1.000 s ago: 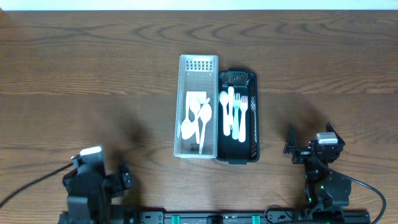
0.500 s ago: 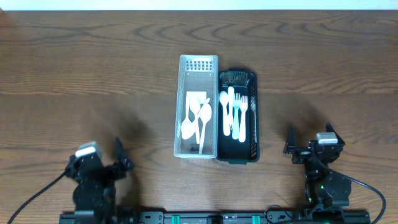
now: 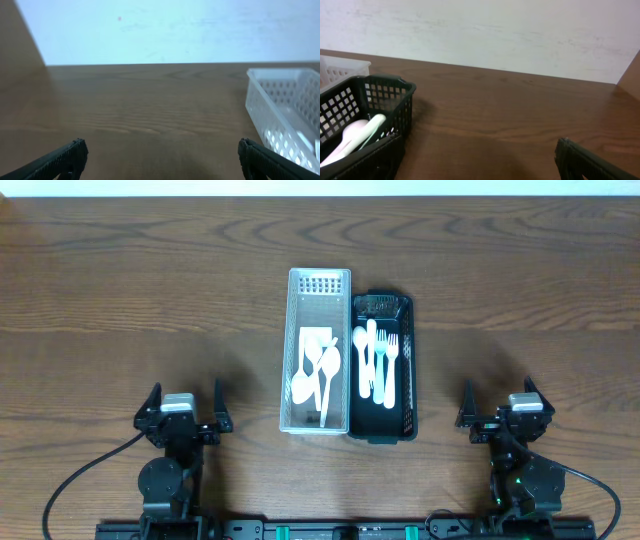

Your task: Pack container

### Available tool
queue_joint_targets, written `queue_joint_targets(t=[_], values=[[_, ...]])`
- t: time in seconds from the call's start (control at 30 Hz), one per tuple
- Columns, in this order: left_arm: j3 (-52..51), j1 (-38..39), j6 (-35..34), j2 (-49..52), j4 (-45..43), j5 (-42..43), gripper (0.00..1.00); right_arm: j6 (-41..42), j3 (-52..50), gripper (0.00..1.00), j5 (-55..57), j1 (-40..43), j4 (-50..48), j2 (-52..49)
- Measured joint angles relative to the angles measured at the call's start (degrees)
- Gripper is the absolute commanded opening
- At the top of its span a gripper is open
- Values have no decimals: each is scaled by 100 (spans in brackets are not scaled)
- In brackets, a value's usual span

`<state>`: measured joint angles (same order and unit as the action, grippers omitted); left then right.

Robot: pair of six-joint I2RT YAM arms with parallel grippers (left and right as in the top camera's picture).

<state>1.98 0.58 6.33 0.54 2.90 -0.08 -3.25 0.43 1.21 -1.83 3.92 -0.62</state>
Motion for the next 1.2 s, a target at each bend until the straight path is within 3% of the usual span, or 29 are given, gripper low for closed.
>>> queue_joint_targets(t=[0.3,1.2], values=[[-11,-155,422,0,0,317,98,0,0,99,0,0,0,0],[-11,-157,426,0,0,337,98,0,0,99,0,0,0,0]])
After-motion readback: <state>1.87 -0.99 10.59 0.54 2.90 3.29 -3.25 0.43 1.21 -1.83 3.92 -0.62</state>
